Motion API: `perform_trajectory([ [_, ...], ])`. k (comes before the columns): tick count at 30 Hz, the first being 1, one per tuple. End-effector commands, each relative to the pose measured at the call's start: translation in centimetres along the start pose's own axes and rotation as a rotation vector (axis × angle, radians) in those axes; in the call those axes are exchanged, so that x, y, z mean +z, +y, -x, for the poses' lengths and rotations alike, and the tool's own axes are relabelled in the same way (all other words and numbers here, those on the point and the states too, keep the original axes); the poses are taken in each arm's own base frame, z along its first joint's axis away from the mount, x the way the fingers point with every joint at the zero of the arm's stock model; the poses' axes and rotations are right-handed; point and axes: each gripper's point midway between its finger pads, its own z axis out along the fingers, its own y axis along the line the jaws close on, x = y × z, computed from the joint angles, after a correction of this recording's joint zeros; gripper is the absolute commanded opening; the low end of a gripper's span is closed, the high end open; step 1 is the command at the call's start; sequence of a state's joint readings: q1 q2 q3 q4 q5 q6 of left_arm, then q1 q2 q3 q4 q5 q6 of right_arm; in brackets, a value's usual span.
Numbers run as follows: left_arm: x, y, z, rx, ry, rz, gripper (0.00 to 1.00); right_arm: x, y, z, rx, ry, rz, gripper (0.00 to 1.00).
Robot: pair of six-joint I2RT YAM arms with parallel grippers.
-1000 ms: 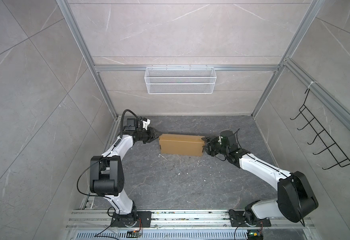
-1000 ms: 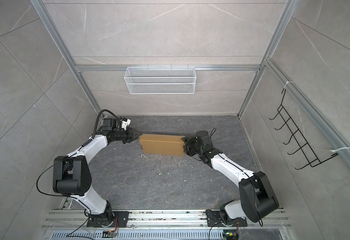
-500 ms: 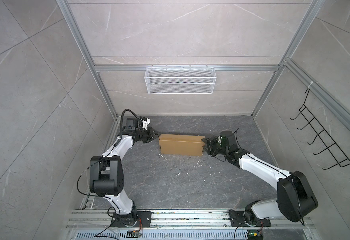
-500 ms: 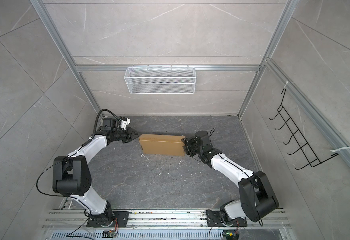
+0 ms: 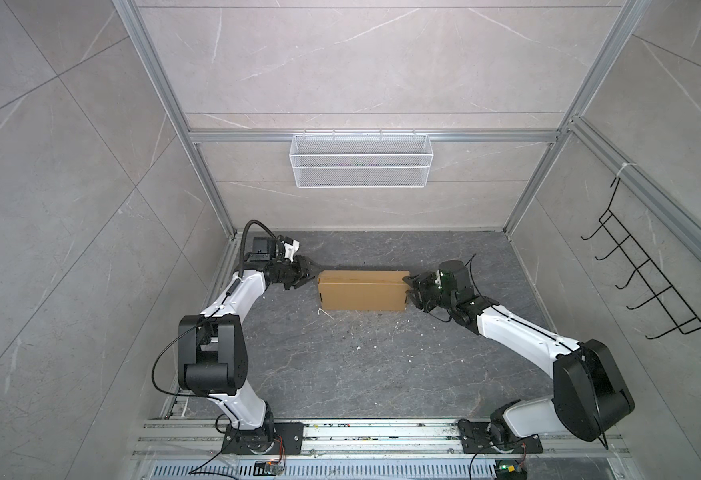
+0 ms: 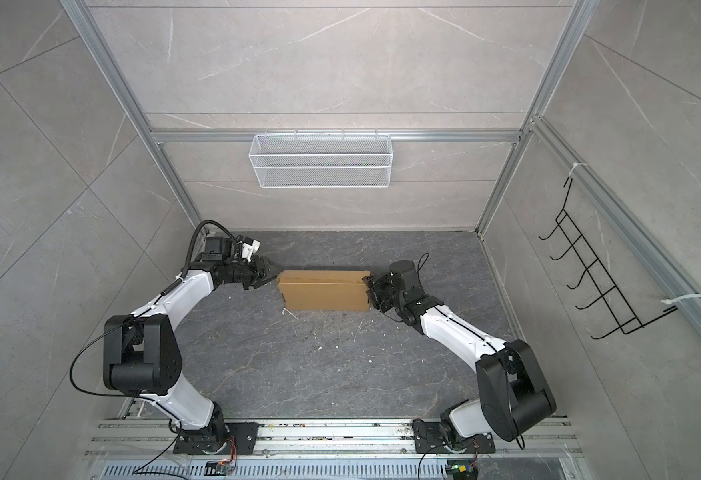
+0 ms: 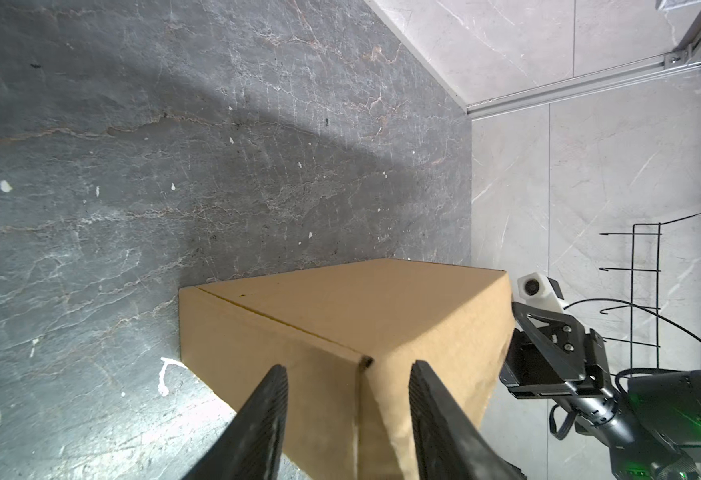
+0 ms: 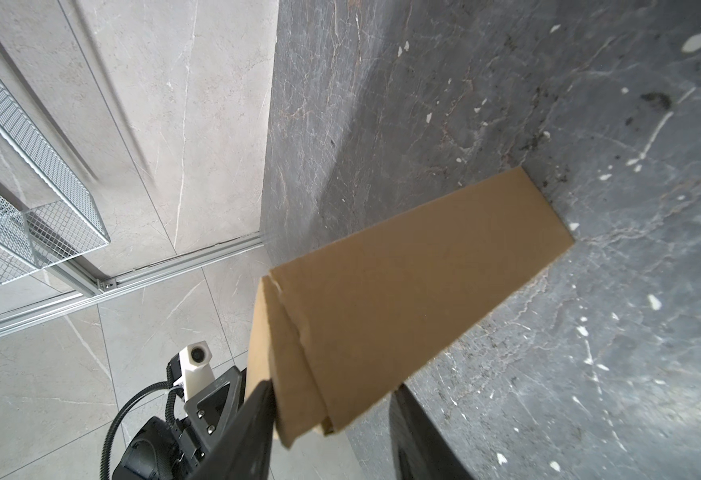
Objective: Fold the paper box
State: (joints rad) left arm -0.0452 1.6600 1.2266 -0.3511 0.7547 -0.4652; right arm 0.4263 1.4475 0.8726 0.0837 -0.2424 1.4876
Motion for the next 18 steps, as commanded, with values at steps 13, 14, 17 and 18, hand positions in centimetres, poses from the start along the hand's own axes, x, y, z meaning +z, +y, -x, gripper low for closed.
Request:
perform_trajectory([
  [13,0.1,2.6,-2.1,-0.036,0.032,0.028,0.24,0.8,-4.8,-0.3,-0.008,0.004,-0.18,0.46],
  [14,0.1,2.6,-2.0,-0.034,0.027,0.028,0.21,0.8,-4.9,-0.3,-0.009,0.004,-0.182,0.46],
  [17,-0.2,2.2,-1.8,-0.033,0.024,0.018,0.21,0.8,-4.9,-0.3,-0.009,0.003,-0.184,0.46],
  [18,-0.4,1.7,-1.7,-0.03,0.023,0.007,0.24,0.8,-4.9,-0.3,-0.01,0.003,-0.184,0.46],
])
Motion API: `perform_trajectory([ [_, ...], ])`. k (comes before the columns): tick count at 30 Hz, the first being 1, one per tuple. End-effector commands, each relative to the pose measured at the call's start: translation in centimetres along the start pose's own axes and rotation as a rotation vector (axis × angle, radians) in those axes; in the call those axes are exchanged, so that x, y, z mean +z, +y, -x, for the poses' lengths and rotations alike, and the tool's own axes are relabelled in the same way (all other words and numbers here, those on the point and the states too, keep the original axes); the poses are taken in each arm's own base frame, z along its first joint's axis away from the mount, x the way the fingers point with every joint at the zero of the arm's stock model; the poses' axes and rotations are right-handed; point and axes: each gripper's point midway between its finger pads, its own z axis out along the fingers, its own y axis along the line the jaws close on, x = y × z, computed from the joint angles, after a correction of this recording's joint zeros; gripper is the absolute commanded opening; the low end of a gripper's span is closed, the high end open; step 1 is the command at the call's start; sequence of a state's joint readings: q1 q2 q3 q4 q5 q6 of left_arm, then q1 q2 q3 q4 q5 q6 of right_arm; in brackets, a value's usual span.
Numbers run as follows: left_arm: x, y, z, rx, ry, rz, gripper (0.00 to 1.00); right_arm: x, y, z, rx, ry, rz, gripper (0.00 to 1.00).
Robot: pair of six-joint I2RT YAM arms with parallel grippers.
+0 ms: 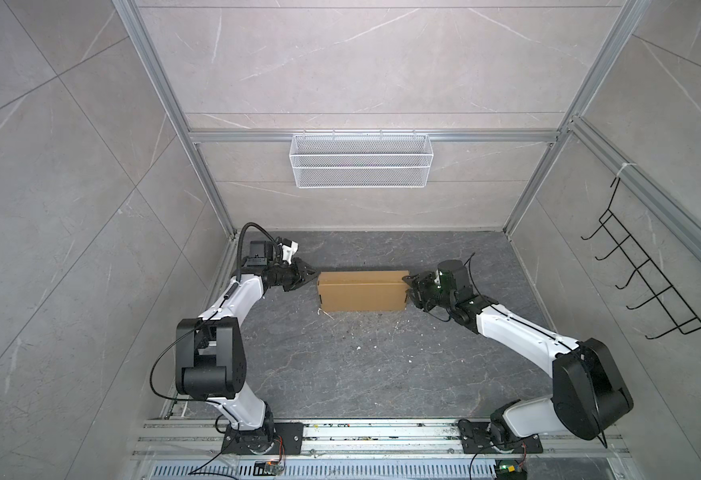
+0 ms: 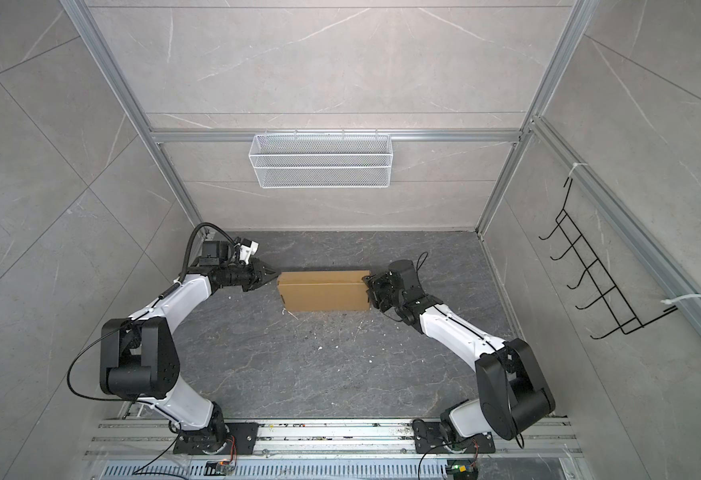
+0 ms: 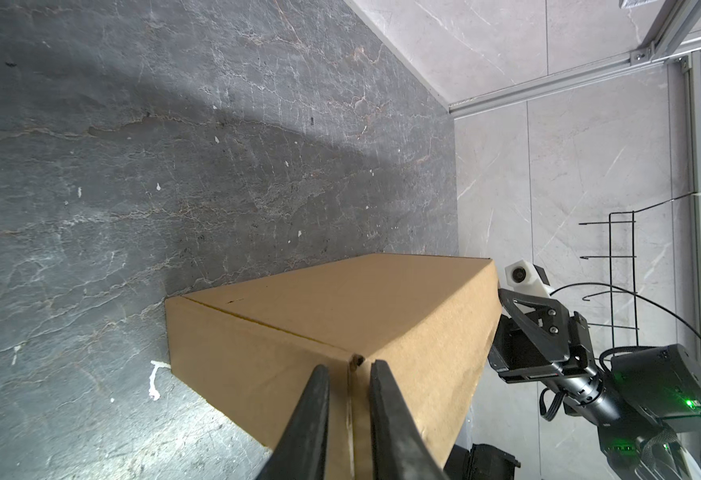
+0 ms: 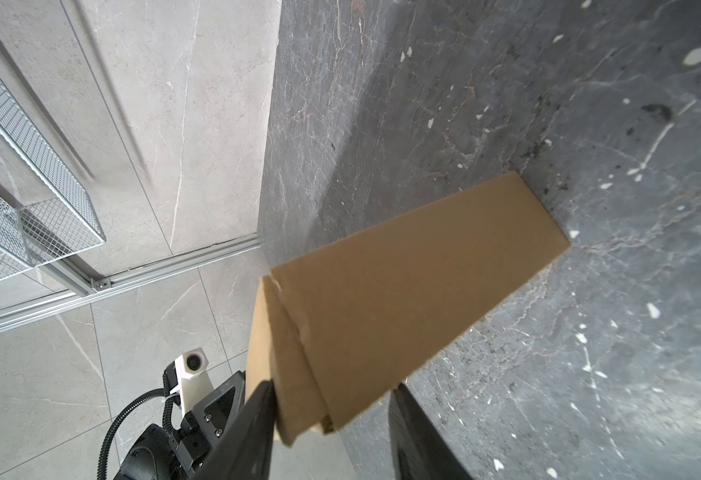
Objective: Fold the paper box
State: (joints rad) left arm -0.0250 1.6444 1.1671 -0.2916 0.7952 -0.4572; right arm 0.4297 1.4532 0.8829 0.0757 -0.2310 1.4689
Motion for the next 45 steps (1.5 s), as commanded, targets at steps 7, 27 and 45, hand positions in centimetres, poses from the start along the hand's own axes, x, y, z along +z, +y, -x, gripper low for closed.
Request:
perform_trajectory([
  [7,-2.8,-3.2,0.0,0.007,-0.036,-0.028,0.51,0.8,-5.0,-0.5,0.007,0.014,-0.179,0.46],
  [27,-1.0,-0.2,-2.8,-0.067,0.018,-0.024,0.35,1.1,-4.8,-0.7,0.002,0.019,-0.178,0.45],
  [45,-0.2,1.1,-3.6,-0.098,-0.009,0.005,0.29,1.7,-5.6,-1.8,-0.003,0.031,-0.192,0.44],
])
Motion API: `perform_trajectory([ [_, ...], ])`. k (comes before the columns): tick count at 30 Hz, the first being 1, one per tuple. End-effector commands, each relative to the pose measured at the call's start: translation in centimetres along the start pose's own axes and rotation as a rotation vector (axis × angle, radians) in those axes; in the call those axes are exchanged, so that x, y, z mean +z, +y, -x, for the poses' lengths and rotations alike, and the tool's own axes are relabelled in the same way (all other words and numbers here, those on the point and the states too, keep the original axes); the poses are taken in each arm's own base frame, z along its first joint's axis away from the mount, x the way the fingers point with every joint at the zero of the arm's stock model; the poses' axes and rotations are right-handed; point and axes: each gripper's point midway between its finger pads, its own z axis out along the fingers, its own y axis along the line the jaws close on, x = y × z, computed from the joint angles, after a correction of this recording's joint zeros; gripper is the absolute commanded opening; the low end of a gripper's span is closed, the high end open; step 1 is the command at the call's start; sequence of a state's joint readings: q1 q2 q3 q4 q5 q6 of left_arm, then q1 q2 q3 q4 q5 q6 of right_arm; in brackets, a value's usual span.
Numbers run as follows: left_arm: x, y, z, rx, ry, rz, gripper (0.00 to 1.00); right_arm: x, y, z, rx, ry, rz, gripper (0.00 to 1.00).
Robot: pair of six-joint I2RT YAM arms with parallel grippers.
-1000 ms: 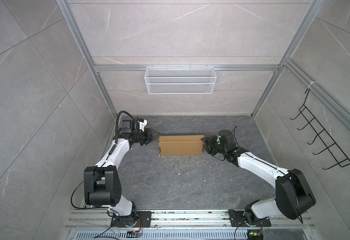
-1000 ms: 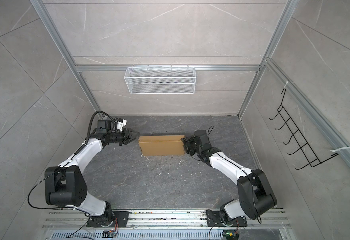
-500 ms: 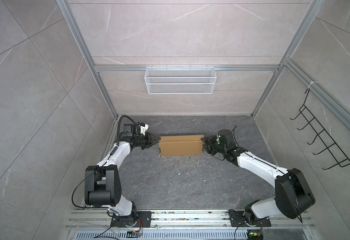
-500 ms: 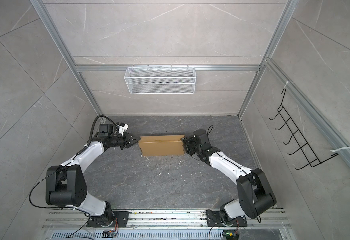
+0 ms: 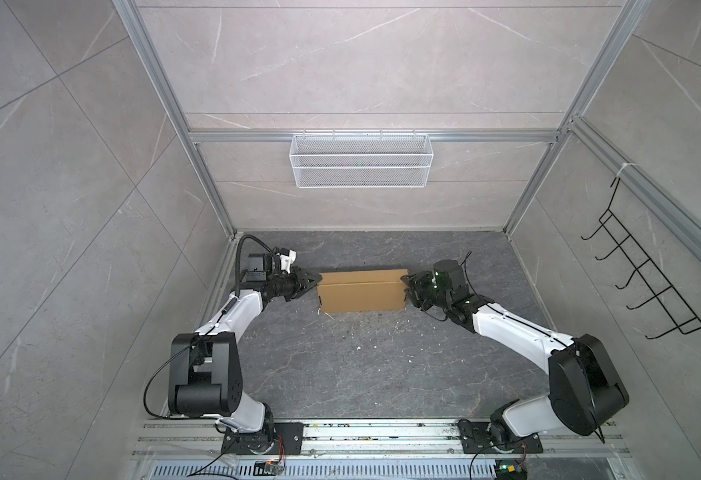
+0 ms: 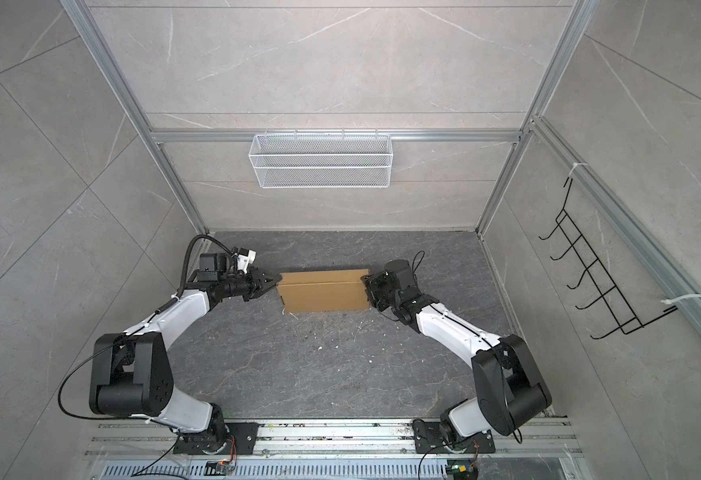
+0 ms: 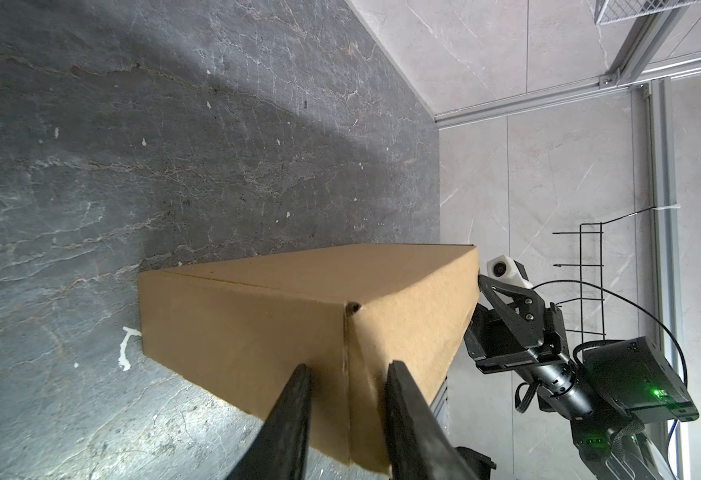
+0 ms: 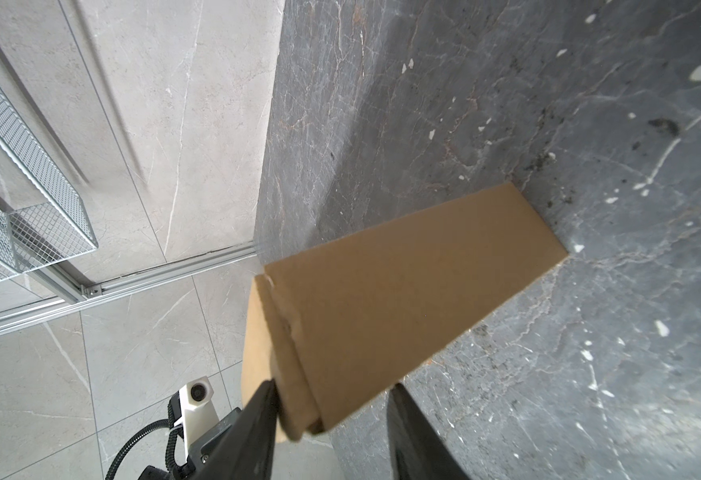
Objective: Fold the paper box
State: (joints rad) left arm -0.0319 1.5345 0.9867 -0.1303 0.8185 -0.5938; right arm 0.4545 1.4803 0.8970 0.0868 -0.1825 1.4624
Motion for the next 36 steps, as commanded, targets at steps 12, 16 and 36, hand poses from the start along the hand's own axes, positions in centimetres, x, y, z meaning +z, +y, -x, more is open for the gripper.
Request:
perform_trajectory([
  [12,-1.6,0.0,-0.2,0.022,0.005,0.081,0.22,1.0,-5.8,-1.9,0.011,0.066,-0.188,0.44],
  [16,-2.1,-0.8,-0.2,0.034,-0.005,0.076,0.38,1.1,-5.7,-1.9,0.01,0.065,-0.185,0.44],
  [36,-0.8,2.5,-2.1,0.021,0.06,0.125,0.12,0.8,-5.6,-1.8,0.005,0.061,-0.187,0.44],
])
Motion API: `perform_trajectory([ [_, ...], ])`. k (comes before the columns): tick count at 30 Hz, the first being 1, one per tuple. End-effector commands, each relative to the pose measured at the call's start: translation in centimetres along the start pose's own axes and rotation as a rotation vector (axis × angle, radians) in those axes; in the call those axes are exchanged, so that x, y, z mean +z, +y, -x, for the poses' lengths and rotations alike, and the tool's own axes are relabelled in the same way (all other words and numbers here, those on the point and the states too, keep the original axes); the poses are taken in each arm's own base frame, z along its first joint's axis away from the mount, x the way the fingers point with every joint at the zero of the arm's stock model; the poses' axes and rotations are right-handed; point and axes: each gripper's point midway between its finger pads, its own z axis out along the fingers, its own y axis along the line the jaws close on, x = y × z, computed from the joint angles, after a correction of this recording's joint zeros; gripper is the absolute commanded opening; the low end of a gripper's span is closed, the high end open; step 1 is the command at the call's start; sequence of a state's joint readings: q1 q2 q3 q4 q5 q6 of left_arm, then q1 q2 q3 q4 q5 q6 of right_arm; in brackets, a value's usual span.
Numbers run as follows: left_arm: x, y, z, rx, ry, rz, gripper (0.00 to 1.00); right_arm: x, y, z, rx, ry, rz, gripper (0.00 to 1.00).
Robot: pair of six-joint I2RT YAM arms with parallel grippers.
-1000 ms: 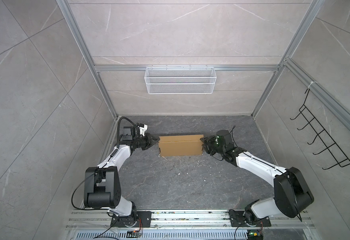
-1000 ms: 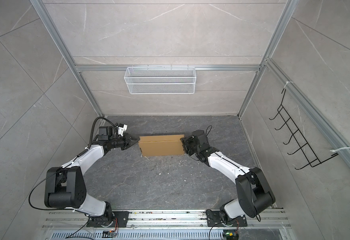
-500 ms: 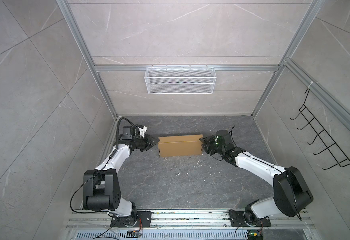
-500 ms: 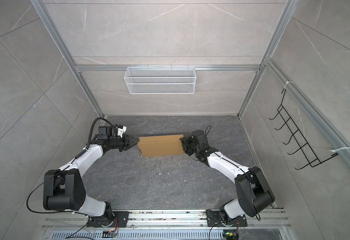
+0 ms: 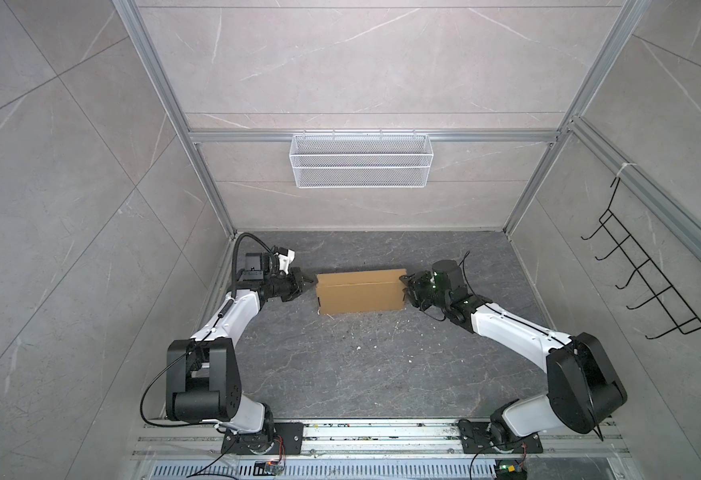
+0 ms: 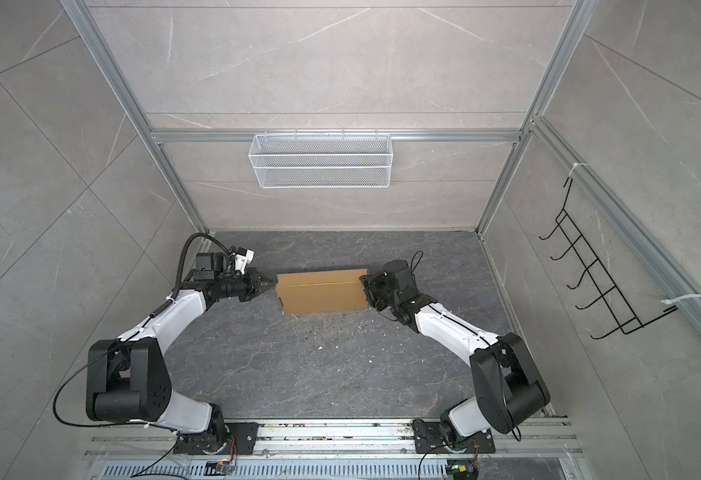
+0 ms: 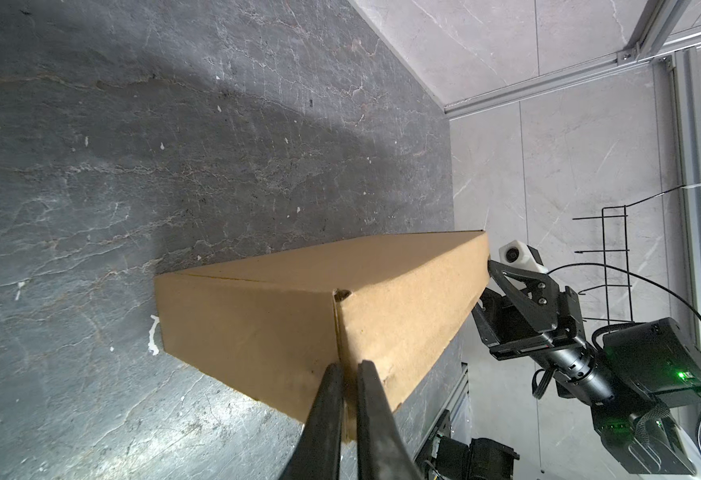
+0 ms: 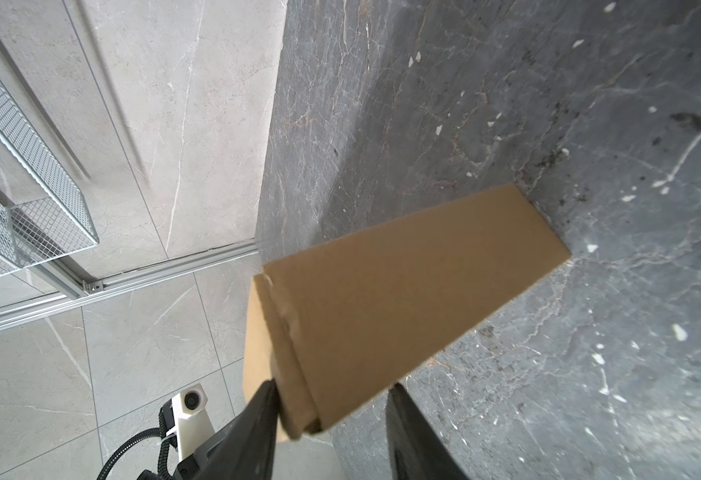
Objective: Fold the paper box
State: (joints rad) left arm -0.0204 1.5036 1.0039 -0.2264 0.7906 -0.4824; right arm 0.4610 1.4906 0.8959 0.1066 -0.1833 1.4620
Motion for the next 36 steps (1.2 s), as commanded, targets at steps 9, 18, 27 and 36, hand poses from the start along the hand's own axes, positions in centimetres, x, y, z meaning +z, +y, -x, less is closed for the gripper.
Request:
perform_trajectory([
  [9,-2.7,-1.1,0.3,0.026,-0.014,0.095,0.41,0.7,-5.6,-1.6,0.011,0.06,-0.192,0.44],
  [18,0.2,-1.8,-0.8,0.063,0.024,0.083,0.53,0.9,-5.4,-1.7,0.003,0.068,-0.189,0.45],
  [27,1.0,0.4,-1.8,0.045,0.066,0.115,0.39,-0.5,-1.7,-1.0,-0.201,0.096,-0.127,0.54],
  [36,1.3,1.0,-2.0,0.042,0.077,0.12,0.38,-3.6,1.2,-0.1,-0.598,0.212,-0.121,0.65],
])
